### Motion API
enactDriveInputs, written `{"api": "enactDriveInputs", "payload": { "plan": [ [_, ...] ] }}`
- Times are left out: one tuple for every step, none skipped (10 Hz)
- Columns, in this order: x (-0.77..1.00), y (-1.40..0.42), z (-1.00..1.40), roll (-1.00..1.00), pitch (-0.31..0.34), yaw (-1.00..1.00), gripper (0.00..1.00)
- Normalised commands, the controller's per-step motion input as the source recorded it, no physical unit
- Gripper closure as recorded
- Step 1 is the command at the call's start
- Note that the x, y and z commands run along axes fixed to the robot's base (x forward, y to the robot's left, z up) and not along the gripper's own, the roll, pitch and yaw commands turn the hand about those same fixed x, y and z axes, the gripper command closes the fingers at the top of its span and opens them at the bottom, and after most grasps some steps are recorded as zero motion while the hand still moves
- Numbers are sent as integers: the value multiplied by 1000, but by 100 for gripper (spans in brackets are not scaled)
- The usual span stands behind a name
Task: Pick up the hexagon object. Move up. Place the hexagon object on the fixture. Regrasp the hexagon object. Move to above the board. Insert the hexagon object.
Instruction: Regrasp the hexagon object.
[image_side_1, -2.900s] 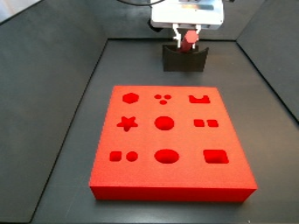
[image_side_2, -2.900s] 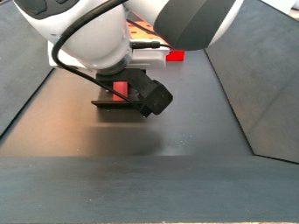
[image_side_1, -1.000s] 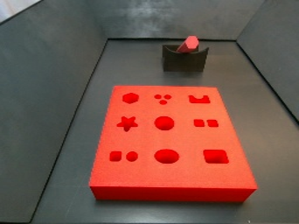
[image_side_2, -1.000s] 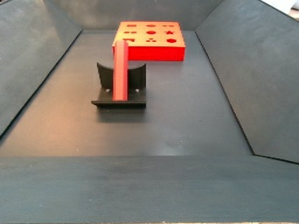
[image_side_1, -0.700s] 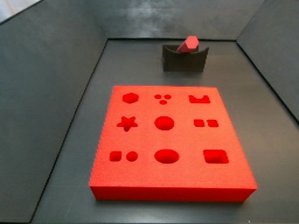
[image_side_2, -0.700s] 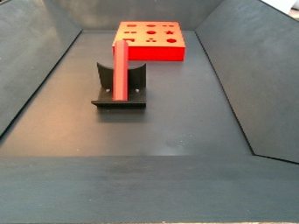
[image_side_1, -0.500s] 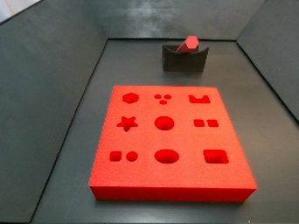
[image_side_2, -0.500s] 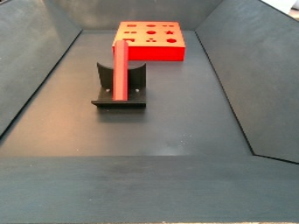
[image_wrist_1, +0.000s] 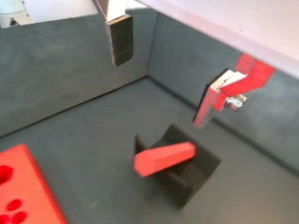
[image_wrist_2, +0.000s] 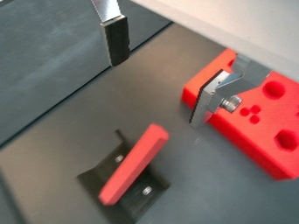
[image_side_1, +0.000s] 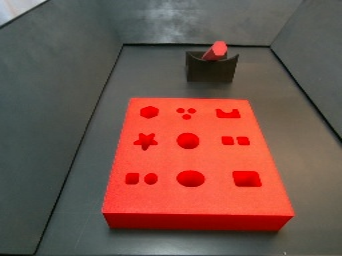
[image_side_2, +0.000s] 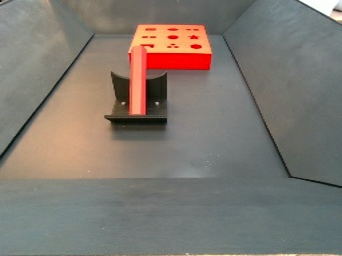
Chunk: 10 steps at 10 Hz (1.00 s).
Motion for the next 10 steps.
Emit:
{"api": "enactDriveInputs", "payload": {
  "plan": [
    [13,-18,-2,1000,0,39,0],
    [28,-25,-4,1000,9,41,0],
    [37,-23,-4,1000,18,43,0],
    [49,-27,-7,1000,30,47,0],
    [60,-31,-5,1000,45,51,0],
    [79,-36,-2,1000,76,64,0],
    [87,-38,-5,1000,91,72,0],
    [97,-45,-8,1000,127,95,0],
    [97,-45,-9,1000,144,113,0],
    [100,-47,-11,771,152,145,0]
  ]
}}
